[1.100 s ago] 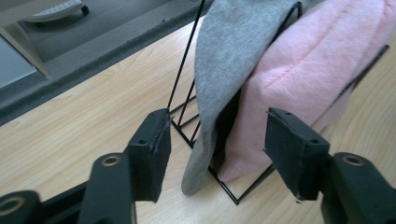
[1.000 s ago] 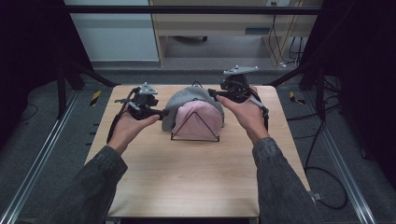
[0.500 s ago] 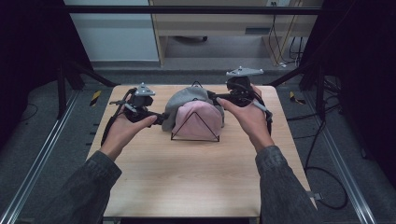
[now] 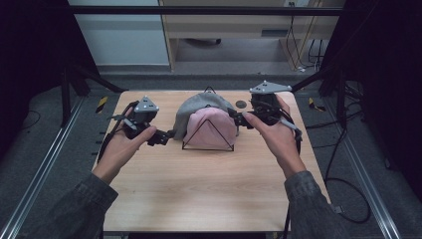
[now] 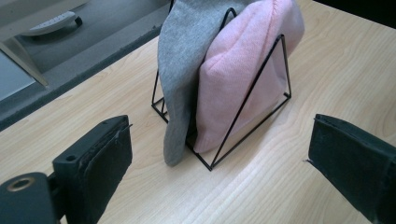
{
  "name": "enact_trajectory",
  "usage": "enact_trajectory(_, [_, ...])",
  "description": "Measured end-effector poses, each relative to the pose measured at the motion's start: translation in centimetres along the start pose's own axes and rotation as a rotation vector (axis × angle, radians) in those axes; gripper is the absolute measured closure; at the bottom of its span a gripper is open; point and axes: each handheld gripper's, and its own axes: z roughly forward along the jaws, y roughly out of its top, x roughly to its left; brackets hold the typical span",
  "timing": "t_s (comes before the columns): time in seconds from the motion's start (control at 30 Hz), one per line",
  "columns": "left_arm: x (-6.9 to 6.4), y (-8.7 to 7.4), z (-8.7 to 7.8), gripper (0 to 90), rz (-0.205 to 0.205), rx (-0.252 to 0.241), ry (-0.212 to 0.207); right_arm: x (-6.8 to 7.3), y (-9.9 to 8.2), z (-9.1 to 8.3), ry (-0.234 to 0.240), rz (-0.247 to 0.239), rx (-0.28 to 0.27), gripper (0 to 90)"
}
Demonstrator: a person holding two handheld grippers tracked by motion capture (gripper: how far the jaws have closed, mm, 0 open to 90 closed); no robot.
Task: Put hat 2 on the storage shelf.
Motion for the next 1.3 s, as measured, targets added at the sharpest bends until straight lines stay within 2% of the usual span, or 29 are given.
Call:
enact_trajectory(0.1, [0.1,-0.5,-0.6,6.0,0.007,-0.006,-0.012,0.0,-0.5,-0.7,0.001,-0.010,0.001,6.7])
enact_trajectory(0.2, [0.1,-1.1,-1.0,5.8,0.010,-0.006,-0.005,-0.1,-1.2,-1.3,0.007,-0.004,0.006,6.2])
enact_trajectory(0.27, [0.1,-1.5,-1.3,5.8,0.026,0.005,0.005,-0.2,-1.8,-1.5,0.005,-0.004,0.021,6.0])
enact_trajectory(0.5, [0.2,-3.0,-2.1,5.9,0.036,-0.008,0.016,-0.6,-3.9,-2.3,-0.006,0.007,0.036,8.3])
enact_trajectory(0.73, [0.2,-4.9,-1.5,5.9,0.041,0.025,0.015,-0.5,-6.4,-2.3,-0.004,0.019,0.047,9.8])
enact_trajectory(1.07, [0.5,-7.5,-0.2,6.0,0.002,0.039,0.004,-0.1,-9.3,-1.9,-0.003,0.011,0.071,10.2])
enact_trajectory(1.3, [0.4,-9.4,0.6,6.0,-0.008,0.074,-0.009,-0.1,-11.6,-1.4,0.000,0.031,0.098,10.5])
